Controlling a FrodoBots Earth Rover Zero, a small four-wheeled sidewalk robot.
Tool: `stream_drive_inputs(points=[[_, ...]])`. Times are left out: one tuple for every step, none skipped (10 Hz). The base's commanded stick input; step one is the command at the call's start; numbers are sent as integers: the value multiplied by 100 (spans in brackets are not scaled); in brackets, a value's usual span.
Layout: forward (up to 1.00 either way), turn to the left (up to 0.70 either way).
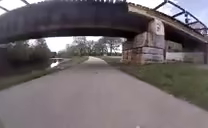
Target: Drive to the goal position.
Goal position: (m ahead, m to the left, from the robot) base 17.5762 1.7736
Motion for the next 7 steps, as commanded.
stream_drive_inputs(points=[[100,0],[100,0],[100,0],[100,0],[100,0],[100,0],[100,0]])
